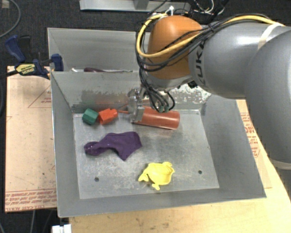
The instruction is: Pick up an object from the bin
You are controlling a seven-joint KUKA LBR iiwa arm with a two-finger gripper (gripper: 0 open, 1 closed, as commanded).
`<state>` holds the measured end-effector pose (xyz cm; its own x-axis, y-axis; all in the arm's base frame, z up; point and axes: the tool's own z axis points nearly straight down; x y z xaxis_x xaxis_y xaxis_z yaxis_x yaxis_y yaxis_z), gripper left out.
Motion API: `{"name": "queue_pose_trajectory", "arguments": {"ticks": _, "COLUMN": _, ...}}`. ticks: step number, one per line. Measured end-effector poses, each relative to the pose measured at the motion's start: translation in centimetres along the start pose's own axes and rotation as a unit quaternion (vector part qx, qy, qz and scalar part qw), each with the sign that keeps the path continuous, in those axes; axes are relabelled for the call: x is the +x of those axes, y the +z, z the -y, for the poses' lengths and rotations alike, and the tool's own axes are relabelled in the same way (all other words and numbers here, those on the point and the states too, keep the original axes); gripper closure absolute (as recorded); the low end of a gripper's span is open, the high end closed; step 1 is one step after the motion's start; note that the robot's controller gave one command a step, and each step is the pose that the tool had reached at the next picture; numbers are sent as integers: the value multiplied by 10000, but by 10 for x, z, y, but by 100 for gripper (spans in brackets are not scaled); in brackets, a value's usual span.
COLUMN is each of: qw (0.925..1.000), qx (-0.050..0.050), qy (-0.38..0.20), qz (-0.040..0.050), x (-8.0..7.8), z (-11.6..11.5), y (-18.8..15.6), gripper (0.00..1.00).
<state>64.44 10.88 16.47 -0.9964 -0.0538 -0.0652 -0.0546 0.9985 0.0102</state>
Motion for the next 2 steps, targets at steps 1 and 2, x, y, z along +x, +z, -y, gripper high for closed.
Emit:
{"name": "queue_pose_trajectory", "arguments": {"ticks": 1, "qw": 10000, "qx": -2, "qy": 0, "qz": -3, "x": -2, "z": -9, "y": 10, "gripper": 100}}
{"name": "queue_pose_trajectory", "arguments": {"ticks": 2, "qw": 9993, "qx": -5, "qy": 372, "qz": 7, "x": -4, "z": 30, "y": 13, "gripper": 0}}
